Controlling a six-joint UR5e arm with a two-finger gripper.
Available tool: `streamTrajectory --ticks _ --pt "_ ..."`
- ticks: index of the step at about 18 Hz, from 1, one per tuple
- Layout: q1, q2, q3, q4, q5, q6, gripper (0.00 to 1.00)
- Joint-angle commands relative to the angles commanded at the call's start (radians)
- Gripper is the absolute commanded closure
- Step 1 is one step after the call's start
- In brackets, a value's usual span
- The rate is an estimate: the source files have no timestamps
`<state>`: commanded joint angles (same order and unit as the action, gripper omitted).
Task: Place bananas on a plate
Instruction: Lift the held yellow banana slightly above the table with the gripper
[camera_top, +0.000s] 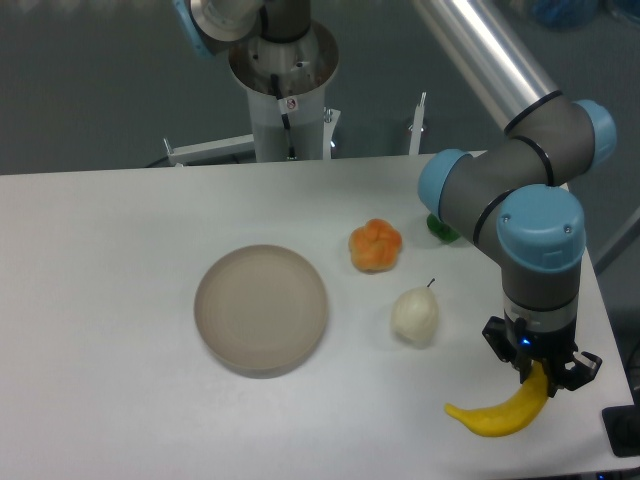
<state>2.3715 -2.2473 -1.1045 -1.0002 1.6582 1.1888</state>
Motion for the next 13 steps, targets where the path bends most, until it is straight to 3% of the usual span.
streamTrajectory --ticks 8,13 --pt "-0.014 0.032 -0.035 -0.006 0.002 -0.018 0.72" --pt "-0.061 0.069 -0.067 -0.014 -0.003 -0.119 0.72"
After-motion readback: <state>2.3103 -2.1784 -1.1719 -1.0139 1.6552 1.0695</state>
